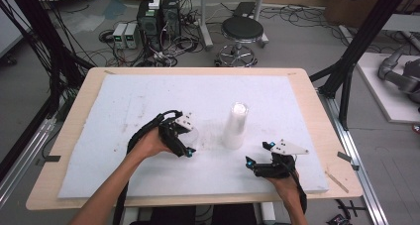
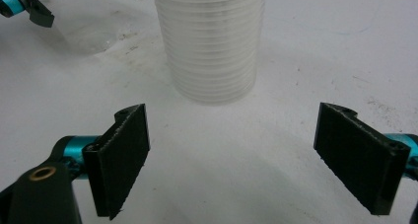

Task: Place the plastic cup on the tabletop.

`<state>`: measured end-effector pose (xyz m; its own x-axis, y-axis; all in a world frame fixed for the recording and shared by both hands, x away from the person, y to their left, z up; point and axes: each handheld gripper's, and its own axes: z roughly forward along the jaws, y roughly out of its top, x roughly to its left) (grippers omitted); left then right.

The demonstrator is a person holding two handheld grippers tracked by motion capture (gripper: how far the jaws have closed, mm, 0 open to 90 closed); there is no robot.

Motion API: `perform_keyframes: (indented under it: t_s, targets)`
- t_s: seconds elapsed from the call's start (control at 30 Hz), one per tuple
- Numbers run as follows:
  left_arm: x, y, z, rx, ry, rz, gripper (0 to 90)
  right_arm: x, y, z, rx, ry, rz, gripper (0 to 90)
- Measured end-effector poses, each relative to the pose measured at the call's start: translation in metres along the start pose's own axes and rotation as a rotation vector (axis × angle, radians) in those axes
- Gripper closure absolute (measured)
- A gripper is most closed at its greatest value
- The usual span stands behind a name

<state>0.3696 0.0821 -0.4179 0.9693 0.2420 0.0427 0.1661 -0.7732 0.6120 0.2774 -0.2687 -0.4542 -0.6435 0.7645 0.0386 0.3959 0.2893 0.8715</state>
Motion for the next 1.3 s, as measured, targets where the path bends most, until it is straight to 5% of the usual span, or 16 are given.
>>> perform_keyframes:
  t_s: [0.17, 0.47, 0.8, 1.1, 1.23, 1.3]
  targets:
    - [-0.001, -0.01, 0.001, -0.045, -0.014, -0.029, 13.4, 0.0, 0.0, 0.0, 0.001, 0.003, 0.0, 13.9]
    - [-0.008, -0.04, -0.016, -0.134, 0.02, -0.095, 13.2, 0.0, -0.001, -0.001, -0.003, 0.003, 0.001, 13.9]
    - [-0.036, -0.098, -0.038, -0.318, 0.137, -0.184, 13.2, 0.002, -0.002, -0.003, -0.017, -0.009, -0.008, 13.9]
    - [-0.059, -0.135, -0.055, -0.457, 0.259, -0.266, 13.2, 0.002, -0.003, -0.005, -0.026, -0.011, -0.001, 13.9]
    - [-0.065, -0.153, -0.06, -0.529, 0.345, -0.304, 13.2, 0.002, -0.004, -0.006, -0.036, -0.015, 0.002, 13.9]
    - [-0.064, -0.158, -0.062, -0.564, 0.352, -0.33, 13.3, 0.002, -0.004, -0.007, -0.046, -0.019, 0.002, 13.9]
